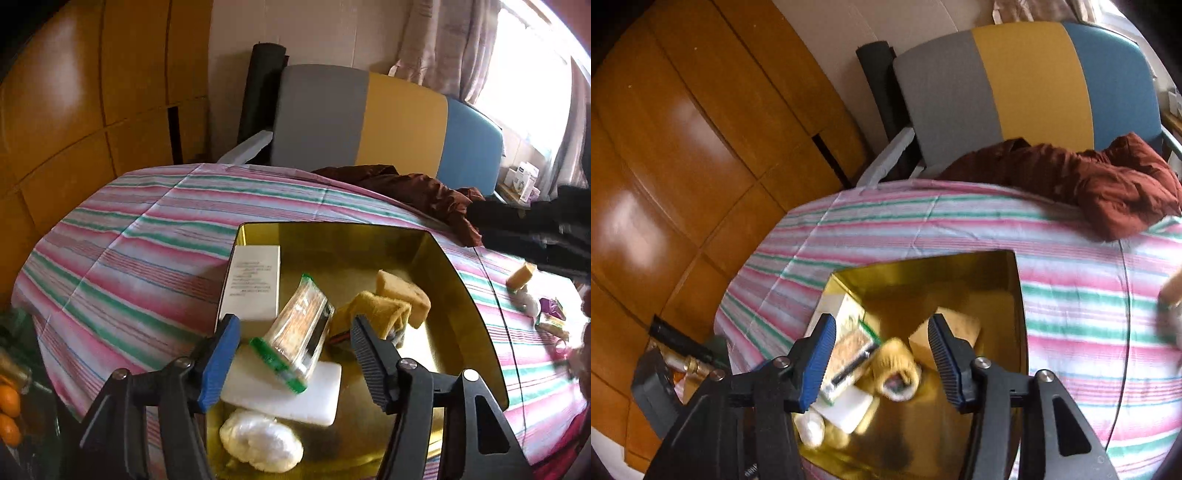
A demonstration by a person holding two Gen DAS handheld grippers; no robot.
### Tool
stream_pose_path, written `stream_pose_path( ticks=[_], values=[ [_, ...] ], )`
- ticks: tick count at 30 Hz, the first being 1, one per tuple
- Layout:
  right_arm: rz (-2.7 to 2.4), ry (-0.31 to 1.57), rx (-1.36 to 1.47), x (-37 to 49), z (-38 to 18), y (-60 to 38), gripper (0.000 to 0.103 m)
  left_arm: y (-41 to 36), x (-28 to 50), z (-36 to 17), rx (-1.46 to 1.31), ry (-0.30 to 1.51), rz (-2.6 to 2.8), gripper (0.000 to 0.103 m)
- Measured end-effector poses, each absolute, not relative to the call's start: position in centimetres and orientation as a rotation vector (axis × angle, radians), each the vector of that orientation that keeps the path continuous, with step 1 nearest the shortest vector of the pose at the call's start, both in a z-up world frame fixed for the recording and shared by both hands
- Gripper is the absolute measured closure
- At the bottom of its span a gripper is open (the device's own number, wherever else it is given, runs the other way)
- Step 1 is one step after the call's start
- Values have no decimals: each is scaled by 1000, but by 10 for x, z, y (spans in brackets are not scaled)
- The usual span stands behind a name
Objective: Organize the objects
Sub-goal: 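Carry the cracker pack and sponge to the tray and release both, then move both tools back from the tray toward the remaining items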
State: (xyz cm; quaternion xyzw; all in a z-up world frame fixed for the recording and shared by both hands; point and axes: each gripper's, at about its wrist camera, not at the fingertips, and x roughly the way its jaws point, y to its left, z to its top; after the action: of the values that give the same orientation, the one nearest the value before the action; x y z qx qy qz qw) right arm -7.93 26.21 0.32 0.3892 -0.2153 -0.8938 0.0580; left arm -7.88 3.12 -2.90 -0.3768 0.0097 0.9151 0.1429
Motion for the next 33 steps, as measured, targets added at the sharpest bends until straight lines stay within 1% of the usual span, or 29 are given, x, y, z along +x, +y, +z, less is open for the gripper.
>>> stream_pose_path(
  ticks=[3,14,18,22,33],
  values=[
    [-2700,-651,1215,-70,-4,260,50,29,-71,-27,-1089,19,2641,34],
    [-2782,-485,1256,-39,-14,244,48,30,-49,-13,-1039,30,2662,29],
    [-2828,-415,1254,-32,-15,239,48,31,-43,-12,-1033,34,2670,24],
    [-2863,-372,1250,-26,-15,235,48,35,-38,-11,-1028,42,2664,23],
    [-2892,-399,1259,-9,-19,246,48,48,-27,-6,-994,87,2645,22]
  ],
)
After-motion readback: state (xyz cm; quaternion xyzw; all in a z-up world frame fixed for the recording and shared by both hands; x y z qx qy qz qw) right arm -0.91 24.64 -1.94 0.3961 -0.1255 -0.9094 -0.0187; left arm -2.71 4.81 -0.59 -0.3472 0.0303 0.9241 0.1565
